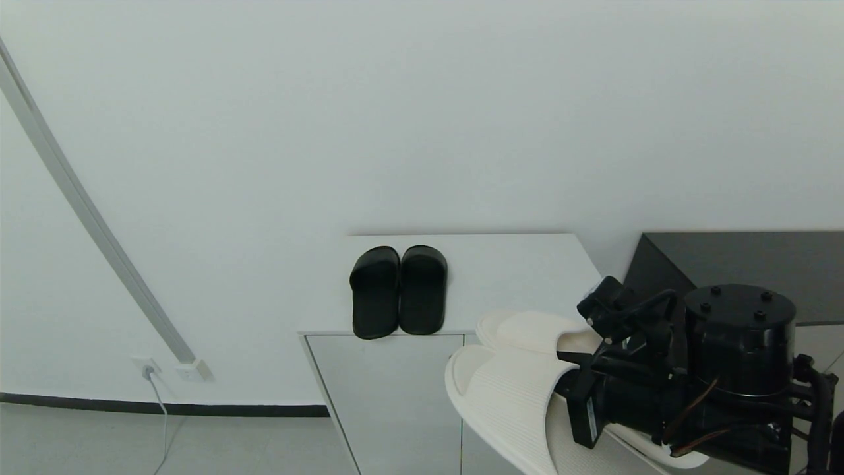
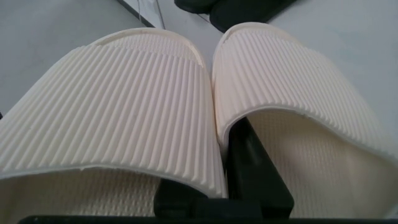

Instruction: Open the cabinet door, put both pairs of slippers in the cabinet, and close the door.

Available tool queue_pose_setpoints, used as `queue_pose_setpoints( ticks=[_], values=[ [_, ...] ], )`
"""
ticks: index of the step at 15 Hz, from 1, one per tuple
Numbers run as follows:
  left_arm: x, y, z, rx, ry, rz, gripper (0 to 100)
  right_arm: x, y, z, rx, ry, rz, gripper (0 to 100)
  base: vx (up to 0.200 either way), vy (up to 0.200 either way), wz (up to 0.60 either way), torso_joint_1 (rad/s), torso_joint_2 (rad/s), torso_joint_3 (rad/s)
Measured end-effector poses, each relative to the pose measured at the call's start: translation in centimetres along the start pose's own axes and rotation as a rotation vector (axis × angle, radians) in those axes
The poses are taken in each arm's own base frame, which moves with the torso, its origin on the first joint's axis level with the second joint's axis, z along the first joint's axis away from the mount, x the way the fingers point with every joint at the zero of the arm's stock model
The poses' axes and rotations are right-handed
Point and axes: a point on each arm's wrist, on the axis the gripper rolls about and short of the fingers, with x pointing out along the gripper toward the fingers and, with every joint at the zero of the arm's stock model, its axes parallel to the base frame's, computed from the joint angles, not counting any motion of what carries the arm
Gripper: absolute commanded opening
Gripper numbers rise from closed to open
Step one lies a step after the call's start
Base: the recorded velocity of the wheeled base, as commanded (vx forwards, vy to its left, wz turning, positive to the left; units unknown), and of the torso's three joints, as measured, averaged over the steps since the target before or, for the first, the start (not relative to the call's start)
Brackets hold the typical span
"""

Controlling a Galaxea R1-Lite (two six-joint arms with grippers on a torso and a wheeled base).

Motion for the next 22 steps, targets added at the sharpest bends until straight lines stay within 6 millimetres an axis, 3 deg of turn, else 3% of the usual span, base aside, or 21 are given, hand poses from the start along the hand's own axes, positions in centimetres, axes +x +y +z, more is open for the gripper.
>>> queue_pose_setpoints(
  ticks=[13, 14, 22],
  values=[
    [0.0, 0.0, 0.0, 0.0, 0.001, -0.001, 0, 0.0, 0.6, -0.6, -0.005, 0.021, 0.018, 0, 0.0, 0.0, 0.0, -0.156, 0.35, 0.191],
    [0.0, 0.0, 0.0, 0.0, 0.0, -0.002, 100, 0.0, 0.7, -0.6, -0.006, 0.025, 0.023, 0, 0.0, 0.0, 0.0, -0.178, 0.4, 0.232],
    [0.0, 0.0, 0.0, 0.007, 0.0, -0.002, 100, 0.1, 1.3, -1.2, -0.031, 0.044, 0.044, 0, 0.0, 0.0, 0.0, -0.221, 0.52, 0.303]
  ],
)
